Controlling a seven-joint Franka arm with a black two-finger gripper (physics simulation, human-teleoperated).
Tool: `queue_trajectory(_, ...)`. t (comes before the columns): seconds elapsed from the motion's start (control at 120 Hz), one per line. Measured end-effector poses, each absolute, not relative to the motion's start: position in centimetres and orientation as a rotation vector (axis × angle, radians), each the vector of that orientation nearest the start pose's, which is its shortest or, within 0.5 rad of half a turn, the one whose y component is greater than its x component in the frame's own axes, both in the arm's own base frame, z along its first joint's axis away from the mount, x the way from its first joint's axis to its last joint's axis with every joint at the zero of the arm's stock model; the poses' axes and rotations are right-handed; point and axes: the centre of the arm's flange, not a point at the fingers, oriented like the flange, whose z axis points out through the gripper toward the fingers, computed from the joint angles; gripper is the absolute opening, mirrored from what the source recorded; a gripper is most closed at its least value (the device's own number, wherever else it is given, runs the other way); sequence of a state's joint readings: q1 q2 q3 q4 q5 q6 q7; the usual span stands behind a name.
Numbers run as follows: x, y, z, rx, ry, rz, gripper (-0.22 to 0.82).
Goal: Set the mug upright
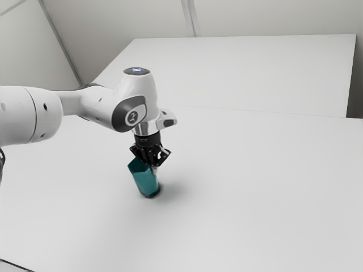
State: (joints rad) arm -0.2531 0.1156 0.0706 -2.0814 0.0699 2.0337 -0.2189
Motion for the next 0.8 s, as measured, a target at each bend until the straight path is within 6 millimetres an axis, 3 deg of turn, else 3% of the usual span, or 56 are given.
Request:
queue_trajectory(0.158, 53.9, -9.7, 35.4, -3.028, -0.001, 0.241, -0.16)
queue_trajectory(0.492, 53.8, -9.8, 35.9, -3.041, -0.008, 0.244, 0.24)
queue_trajectory(0.683, 53.0, -10.7, 39.5, -3.081, -0.018, 0.231, 0.36)
queue_trajectory(0.8, 52.9, -11.2, 44.4, -3.105, 0.001, 0.146, 0.46)
